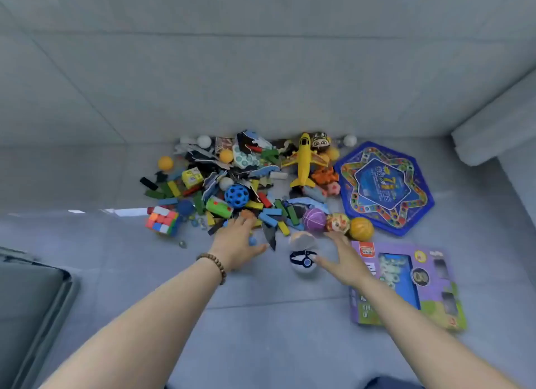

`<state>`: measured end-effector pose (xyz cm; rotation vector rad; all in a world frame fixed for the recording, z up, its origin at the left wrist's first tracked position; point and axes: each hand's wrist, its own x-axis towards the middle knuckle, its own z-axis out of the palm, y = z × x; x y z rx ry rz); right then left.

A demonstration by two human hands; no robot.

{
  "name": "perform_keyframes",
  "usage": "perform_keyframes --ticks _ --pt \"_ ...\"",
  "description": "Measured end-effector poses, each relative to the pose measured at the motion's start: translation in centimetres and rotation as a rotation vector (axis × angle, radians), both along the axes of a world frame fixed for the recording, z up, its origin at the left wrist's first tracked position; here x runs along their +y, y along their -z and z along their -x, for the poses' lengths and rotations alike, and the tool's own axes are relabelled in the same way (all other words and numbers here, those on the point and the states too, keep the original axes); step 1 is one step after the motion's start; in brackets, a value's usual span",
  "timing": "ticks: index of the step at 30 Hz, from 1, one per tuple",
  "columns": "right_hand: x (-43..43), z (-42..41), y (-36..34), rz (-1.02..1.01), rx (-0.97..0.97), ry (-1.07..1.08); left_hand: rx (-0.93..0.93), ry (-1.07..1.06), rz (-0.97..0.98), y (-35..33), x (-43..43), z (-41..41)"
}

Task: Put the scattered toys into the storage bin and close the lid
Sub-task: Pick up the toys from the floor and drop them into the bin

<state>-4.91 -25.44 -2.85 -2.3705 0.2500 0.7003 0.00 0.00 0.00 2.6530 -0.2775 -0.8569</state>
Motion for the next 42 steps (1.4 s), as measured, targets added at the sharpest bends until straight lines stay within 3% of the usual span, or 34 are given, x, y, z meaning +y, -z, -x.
perform_keyframes --ticks 16,22,28,32,35,39,42 --pt "1.5 0.7 4.8 -0.528 0.243 0.664 0.096 0.104 0.243 7.1 -7.8 0.4" --pt "0.9 0.1 4.8 -0.632 0.255 0.719 0.123 0.029 0.357 7.0 -8.3 -0.3" --pt "1.2 -0.4 2.4 -0.705 0.23 0.693 0.197 -0.215 0.59 5.1 -7.9 0.6" --pt "1.2 -1.4 0.2 -0.729 0.24 0.63 0.183 -0.254 0.605 3.3 -7.2 -0.3" --pt "0.6 -2.5 -1.0 -0.684 0.176 0.576 0.236 -0.336 0.626 2.7 -6.4 -1.5" --pt "-1.4 -4.4 -0.3 -0.314 -0.132 0.452 0.201 -0.462 0.632 3.2 -5.0 -2.8" --pt "-1.8 -5.7 1.4 -0.142 -0.087 0.342 0.199 -0.518 0.604 4.4 -3.9 -3.7"
